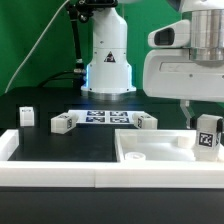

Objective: Assemble one leg

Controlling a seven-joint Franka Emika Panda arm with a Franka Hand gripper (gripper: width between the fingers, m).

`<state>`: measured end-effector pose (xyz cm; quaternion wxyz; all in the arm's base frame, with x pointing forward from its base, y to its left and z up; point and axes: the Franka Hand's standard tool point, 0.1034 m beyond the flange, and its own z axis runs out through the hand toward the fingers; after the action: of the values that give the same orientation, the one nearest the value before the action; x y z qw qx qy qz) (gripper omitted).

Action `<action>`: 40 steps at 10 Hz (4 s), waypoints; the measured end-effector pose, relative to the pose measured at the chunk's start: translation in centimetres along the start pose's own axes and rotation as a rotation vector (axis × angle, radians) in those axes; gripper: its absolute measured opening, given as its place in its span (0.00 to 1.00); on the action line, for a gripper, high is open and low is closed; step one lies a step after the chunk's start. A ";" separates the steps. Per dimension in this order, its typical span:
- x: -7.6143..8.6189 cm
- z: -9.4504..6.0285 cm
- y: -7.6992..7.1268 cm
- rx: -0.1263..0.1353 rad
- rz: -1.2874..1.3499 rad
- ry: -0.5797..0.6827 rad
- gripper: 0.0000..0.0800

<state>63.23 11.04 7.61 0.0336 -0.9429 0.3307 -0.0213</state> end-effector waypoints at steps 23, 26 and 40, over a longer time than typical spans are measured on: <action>-1.1 0.1 0.1 -0.010 0.916 -0.026 0.81; -1.0 0.1 0.2 -0.012 0.598 -0.015 0.81; -0.7 0.0 -0.4 -0.051 -0.297 0.035 0.48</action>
Offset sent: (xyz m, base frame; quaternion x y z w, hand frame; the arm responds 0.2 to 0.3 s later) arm -0.0080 -0.0022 0.0024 -0.0068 0.0073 0.2987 0.9543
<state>62.89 11.76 7.65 0.0003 -0.9815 0.1886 -0.0341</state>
